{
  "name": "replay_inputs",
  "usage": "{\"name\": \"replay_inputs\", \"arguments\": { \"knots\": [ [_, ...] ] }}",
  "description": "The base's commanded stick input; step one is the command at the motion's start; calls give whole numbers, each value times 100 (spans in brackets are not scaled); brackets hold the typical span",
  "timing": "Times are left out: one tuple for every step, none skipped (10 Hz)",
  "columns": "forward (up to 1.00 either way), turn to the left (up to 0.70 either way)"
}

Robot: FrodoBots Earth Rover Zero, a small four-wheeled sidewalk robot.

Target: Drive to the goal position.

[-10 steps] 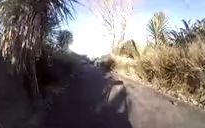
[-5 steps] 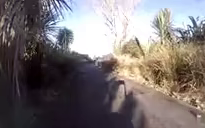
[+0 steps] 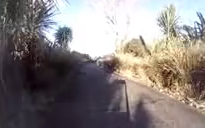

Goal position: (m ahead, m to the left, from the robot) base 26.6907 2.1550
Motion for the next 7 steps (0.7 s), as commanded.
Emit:
{"name": "replay_inputs", "arguments": {
  "knots": [
    [85,0],
    [85,1],
    [85,12],
    [85,23],
    [85,34],
    [85,34],
    [85,34]
  ]
}}
